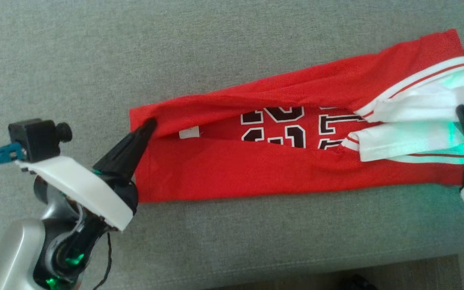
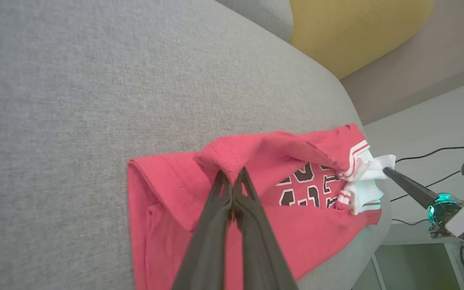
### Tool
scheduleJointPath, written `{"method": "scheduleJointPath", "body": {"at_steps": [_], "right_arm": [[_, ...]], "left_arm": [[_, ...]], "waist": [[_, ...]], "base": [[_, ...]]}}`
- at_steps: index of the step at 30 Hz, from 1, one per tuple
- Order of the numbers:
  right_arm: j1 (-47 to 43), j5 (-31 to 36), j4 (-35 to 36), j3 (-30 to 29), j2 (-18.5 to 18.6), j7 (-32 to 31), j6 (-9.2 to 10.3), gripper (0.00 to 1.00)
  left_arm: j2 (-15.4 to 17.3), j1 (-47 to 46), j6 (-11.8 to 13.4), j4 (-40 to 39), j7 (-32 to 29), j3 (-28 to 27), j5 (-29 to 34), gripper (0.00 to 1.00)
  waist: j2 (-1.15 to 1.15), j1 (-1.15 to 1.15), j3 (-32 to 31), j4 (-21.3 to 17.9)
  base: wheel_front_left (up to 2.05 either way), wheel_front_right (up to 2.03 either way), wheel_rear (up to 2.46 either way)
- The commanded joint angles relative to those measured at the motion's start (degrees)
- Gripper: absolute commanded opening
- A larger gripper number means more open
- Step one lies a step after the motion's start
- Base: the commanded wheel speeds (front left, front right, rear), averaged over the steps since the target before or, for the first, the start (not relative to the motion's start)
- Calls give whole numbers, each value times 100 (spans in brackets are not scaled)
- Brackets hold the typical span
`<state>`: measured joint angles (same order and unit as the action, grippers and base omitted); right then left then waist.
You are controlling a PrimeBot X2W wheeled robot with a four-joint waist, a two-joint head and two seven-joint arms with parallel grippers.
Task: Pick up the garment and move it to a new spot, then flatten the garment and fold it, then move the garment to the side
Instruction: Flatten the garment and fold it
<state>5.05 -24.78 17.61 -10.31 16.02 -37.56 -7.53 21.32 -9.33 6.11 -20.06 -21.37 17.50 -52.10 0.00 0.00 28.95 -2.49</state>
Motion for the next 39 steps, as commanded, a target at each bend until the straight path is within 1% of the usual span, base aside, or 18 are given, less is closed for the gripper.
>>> {"method": "scheduleJointPath", "body": {"at_steps": [1, 2, 3, 4, 6, 8, 11, 13, 16, 18, 21, 25, 29, 30, 36, 37, 38, 39], "right_arm": [[-139, 61, 161, 84, 140, -33, 4, 100], [-182, 46, 157, 140, 157, -117, 4, 100], [-234, 13, 179, 210, 190, -221, 4, 100], [-280, -17, 223, 279, 247, -323, 4, 100], [-308, -121, 345, 283, 265, -473, 4, 100], [-185, -249, 466, 92, 114, -493, 4, 100], [168, -157, 415, -351, -255, -447, 4, 100], [344, 8, 225, -476, -424, -539, 4, 100], [560, 303, -114, -476, -541, -723, 4, 100], [639, 486, -352, -389, -537, -863, 4, 100], [616, 626, -650, -235, -474, -1097, 4, 100], [556, 619, -983, -159, -419, -1309, 4, 100], [570, 596, -1314, -210, -383, -1584, 4, 100], [570, 596, -1314, -210, -383, -1584, 4, 100], [687, 483, -1709, -240, -387, -1856, 4, 100], [688, 433, -1741, -204, -400, -1889, 4, 89], [689, 404, -1759, -170, -403, -1895, 4, 32], [680, 351, -1750, -82, -376, -1899, 4, 0]], "left_arm": [[157, 26, 68, -191, 68, -303, 21, 20], [210, 75, 86, -154, 68, -289, 99, 46], [284, 129, 93, -105, 72, -262, 211, 90], [354, 193, 115, -39, 81, -238, 328, 100], [442, 308, 195, 87, 222, -247, 592, 100], [369, 350, 296, 171, 639, -352, 851, 100], [122, 317, 381, 293, 1616, -472, 1348, 100], [-96, 301, 351, 421, 2204, -432, 1560, 100], [-296, 282, 309, 664, 2934, -288, 1950, 100], [-471, 275, 284, 854, 3256, -204, 2043, 100], [-618, 244, 214, 1148, 3499, -92, 2268, 100], [-821, 262, 98, 1461, 3612, -63, 2461, 100], [-1114, 265, -39, 1514, 3633, -221, 2729, 100], [-1114, 265, -39, 1514, 3633, -221, 2729, 100], [-1572, 387, -484, 1486, 3636, -519, 3237, 100], [-1630, 414, -556, 1490, 3636, -568, 3282, 100], [-1679, 441, -609, 1496, 3636, -618, 3323, 100], [-1724, 461, -640, 1484, 3636, -686, 3348, 100]], "waist": [[0, 0, -24, -10], [0, 0, -42, -16], [0, 0, -62, -23], [0, 0, -88, -33], [0, 0, -144, -57], [0, 0, -194, -75], [0, 0, -243, -77], [0, 0, -294, -45], [0, 0, -327, 11], [0, 0, -340, 72], [0, 0, -355, 183], [0, 0, -387, 291], [0, 0, -440, 387], [0, 0, -440, 387], [0, 0, -530, 551], [0, 0, -547, 573], [0, 0, -559, 593], [0, 0, -567, 610]], "base": [[0, 0, 0], [0, 0, 0], [0, 0, 0], [0, 0, 0], [0, 0, 0], [0, 0, 0], [0, 0, 0], [0, 0, 0], [0, 0, 0], [0, 0, 0], [0, 0, 0], [0, 0, 0], [0, 0, 0], [0, 0, 0], [0, 0, 0], [0, 0, 0], [0, 0, 0], [0, 0, 0]]}}
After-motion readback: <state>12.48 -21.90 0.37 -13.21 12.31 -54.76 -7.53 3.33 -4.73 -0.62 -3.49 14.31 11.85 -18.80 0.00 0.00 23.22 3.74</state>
